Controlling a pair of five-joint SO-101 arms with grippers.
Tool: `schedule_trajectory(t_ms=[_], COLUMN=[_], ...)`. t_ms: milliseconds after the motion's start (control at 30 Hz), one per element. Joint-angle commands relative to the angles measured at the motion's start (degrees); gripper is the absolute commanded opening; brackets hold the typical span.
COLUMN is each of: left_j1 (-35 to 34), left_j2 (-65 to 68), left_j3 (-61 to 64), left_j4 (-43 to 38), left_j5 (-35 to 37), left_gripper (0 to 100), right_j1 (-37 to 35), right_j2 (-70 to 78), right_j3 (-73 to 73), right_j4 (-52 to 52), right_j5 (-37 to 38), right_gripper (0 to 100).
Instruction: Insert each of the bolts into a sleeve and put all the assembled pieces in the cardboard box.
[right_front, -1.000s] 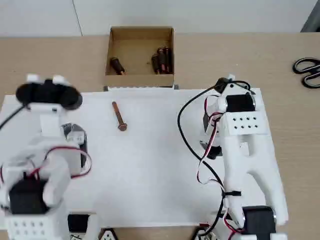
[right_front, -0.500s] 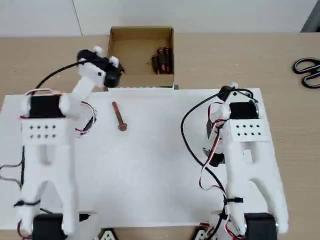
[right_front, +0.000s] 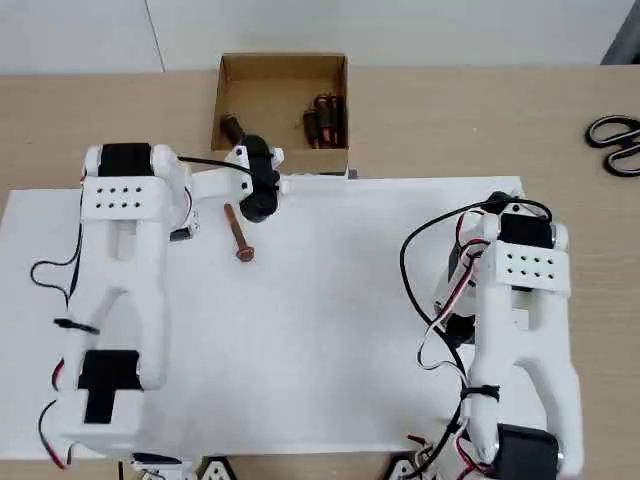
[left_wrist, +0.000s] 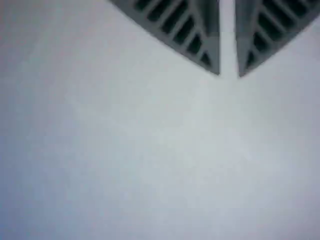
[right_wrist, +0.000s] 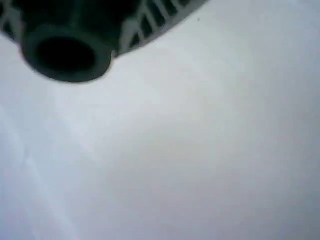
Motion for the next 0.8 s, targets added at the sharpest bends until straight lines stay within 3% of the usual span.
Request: schedule_trajectory(t_ms=[0,300,500,767], left_j1=[1.3,4.5,5.9,7.3], left_j2=[2.5,8.6,9.1,12.1], left_j3=[-3.9,-7.3,-7.8,-7.4], left_j4=[-2.0,-1.8,-2.8,-17.8], left_j5=[-10.6,-23.0,-23.5,-23.6], left_gripper=[7,10,18,19], right_j1=[0.5,0.6,0.5,0.3], right_j2=[-1.7,-1.6,-1.6,-1.8], right_j3=[-0.3,-0.2,1.7,3.3], right_j4=[-0.5,-0.5,-1.4,-3.0], right_j5=[0.6,0.6,0.5,0.6], right_gripper=[0.2,0.2,0.2,0.2])
